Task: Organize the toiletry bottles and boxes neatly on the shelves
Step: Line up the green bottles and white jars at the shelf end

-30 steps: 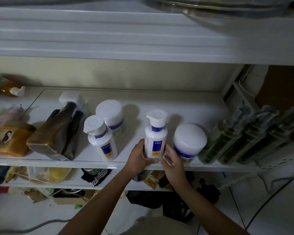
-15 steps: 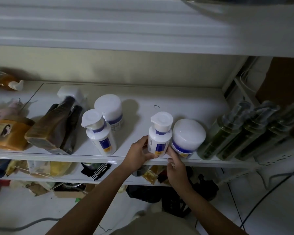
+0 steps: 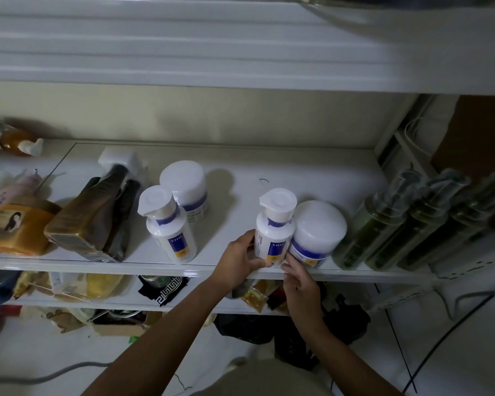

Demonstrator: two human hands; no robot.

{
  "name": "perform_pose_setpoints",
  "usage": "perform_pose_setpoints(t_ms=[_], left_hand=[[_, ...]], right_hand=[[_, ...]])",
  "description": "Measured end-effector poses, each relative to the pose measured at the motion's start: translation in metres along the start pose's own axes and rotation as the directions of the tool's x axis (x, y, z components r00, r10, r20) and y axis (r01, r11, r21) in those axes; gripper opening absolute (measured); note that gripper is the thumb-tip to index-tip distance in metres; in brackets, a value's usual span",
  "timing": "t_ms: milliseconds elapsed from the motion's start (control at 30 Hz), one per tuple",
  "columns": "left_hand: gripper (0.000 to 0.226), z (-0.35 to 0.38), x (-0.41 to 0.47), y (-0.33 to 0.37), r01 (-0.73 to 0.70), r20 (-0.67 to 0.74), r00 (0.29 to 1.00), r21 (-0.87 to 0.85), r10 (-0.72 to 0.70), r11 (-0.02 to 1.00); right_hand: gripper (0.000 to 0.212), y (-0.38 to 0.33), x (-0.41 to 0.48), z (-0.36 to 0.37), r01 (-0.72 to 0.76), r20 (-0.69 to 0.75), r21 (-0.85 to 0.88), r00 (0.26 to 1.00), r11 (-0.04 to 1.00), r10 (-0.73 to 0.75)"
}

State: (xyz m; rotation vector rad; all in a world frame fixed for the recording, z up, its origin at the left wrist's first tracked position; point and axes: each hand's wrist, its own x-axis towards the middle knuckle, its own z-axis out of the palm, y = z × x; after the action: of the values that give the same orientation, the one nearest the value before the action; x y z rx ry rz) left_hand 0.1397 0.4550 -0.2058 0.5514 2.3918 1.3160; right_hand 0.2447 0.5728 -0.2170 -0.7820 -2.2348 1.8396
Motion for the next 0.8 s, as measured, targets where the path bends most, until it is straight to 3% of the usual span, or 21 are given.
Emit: perform_pose_setpoints(t_ms=[400, 533, 633, 700, 733, 800], left_hand=[[0.058, 0.0, 0.0, -0.004, -0.063, 0.009, 0.998, 0.003, 0.063, 0.998], [0.056, -0.001, -0.013, -0.016, -0.148, -0.001, 0.989, 0.063, 0.148, 0.987], [0.053, -0.013, -0.048, -0.044, -0.28, -0.093, 0.946, 0.242, 0.309, 0.929], [0.041, -0.024, -0.073, -0.067, -0.317, -0.219, 0.887, 0.355, 0.408, 0.879], [0.035, -0.03, -0.083, -0.075, -0.294, -0.324, 0.846, 0.381, 0.424, 0.877], [0.035, -0.042, -0.095, -0.081, -0.186, -0.559, 0.761, 0.297, 0.329, 0.937]], right_hand=[[0.041, 0.003, -0.006, 0.002, -0.018, -0.033, -0.003, 0.999, 1.0, 0.018], [0.041, 0.002, -0.013, 0.009, -0.011, -0.048, 0.022, 0.999, 1.0, 0.012], [0.034, 0.003, -0.021, 0.022, -0.008, -0.045, 0.032, 0.999, 0.999, 0.009], [0.031, 0.001, -0.025, 0.034, -0.015, 0.032, 0.032, 0.999, 0.999, 0.014], [0.031, -0.002, -0.026, 0.041, -0.013, 0.088, 0.023, 0.996, 1.0, 0.011], [0.037, -0.011, -0.026, 0.058, 0.034, 0.188, 0.006, 0.982, 0.999, -0.034]])
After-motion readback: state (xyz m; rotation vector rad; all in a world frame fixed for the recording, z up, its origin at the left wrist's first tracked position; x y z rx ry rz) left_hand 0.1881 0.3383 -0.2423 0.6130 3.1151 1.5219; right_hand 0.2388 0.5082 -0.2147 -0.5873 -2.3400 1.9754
